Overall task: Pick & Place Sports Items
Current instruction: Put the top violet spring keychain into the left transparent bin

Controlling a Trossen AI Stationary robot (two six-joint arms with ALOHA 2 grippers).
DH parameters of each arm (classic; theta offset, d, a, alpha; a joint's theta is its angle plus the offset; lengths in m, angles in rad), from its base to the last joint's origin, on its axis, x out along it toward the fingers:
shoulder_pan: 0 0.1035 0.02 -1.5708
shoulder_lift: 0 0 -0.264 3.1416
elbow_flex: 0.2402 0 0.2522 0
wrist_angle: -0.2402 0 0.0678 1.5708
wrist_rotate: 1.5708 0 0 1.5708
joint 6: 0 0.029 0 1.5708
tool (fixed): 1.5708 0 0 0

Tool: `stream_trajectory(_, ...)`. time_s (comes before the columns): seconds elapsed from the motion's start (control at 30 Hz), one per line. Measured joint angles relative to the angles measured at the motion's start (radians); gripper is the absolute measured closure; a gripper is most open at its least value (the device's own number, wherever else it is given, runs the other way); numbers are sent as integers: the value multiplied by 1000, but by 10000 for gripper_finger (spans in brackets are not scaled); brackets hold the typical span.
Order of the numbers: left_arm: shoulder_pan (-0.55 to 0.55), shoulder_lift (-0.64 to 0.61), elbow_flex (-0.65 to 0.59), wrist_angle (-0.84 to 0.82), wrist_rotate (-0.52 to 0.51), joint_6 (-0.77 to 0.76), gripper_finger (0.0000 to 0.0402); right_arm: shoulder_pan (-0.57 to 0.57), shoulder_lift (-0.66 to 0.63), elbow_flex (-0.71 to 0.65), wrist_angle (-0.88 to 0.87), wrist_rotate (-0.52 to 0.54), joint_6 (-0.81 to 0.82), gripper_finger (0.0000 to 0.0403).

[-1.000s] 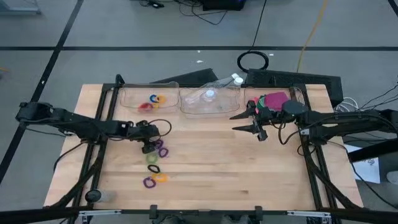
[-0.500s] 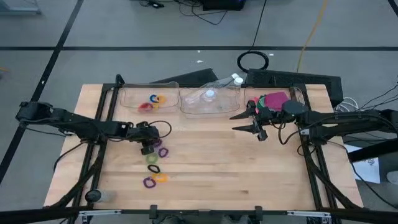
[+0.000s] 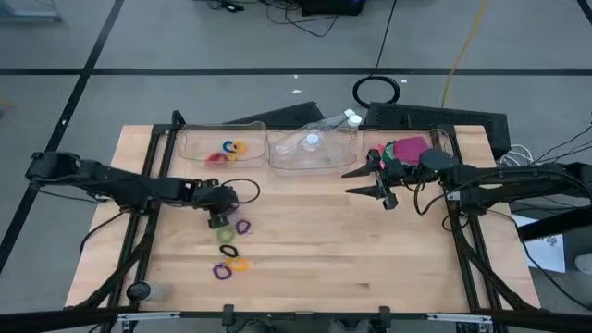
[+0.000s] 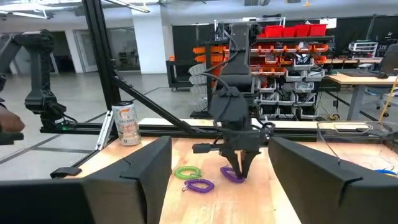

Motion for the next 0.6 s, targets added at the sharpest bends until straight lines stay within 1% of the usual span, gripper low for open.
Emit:
stream_trajectory(0.13, 5, 0, 99, -51, 1, 29, 389, 0, 0, 0, 0, 0, 0, 206)
stream_trajectory(0.23, 5, 0, 182, -119, 6, 43, 396, 0, 0, 0, 0, 0, 0, 206)
stream_trajectory(0.4, 5, -4, 332, -183, 12, 161, 387, 0, 0, 0, 0, 0, 0, 206)
stream_trajectory(0.5, 6, -42, 375, -208, 7, 274, 385, 0, 0, 0, 0, 0, 0, 206)
stream_trajectory(0.6, 28, -99, 379, -175, 8, 351, 386, 0, 0, 0, 0, 0, 0, 206)
